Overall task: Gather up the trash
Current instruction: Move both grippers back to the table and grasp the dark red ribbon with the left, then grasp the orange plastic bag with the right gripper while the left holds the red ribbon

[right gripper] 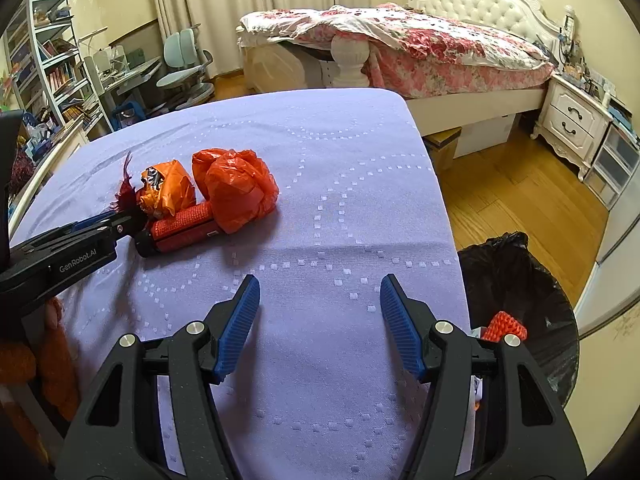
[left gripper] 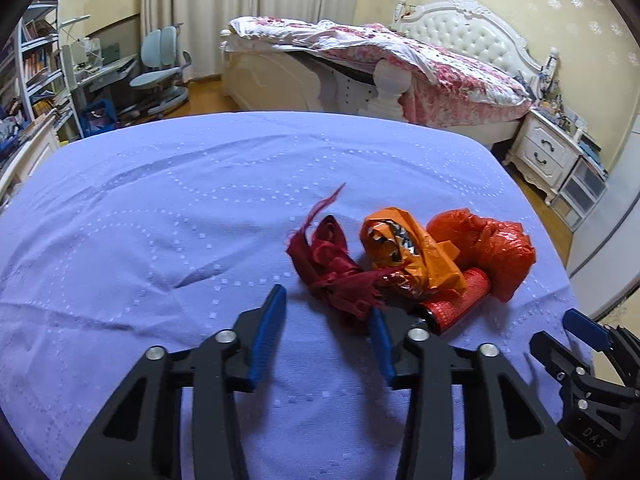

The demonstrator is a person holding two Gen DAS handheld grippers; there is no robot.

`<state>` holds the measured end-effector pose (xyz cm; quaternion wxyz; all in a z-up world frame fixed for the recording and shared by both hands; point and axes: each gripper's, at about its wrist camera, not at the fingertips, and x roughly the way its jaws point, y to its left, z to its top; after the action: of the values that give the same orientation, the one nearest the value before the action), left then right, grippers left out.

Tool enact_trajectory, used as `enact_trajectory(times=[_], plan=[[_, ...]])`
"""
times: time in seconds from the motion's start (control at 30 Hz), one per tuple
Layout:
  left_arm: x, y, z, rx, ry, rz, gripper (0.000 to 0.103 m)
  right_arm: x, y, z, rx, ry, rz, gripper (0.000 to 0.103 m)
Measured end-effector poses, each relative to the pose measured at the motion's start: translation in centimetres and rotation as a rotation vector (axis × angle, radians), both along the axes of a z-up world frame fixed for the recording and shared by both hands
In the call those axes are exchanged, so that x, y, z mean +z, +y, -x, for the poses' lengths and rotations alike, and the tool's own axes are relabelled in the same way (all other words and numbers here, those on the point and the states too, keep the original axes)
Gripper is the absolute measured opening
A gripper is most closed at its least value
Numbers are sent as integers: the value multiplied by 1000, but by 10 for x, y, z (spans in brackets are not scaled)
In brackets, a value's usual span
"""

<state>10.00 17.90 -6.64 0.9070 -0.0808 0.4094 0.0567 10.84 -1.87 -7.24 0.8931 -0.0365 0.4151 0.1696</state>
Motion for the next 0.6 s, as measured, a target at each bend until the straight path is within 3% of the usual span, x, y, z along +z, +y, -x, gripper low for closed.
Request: enact_trajectory(times=[0.07,0.6], plan=[[0,0,1,-24,-6,24,22,0,2,-1,4,1,2,61],[2,27,22,27,-3,-35,19,12,30,-5,57,-52,-4,61]])
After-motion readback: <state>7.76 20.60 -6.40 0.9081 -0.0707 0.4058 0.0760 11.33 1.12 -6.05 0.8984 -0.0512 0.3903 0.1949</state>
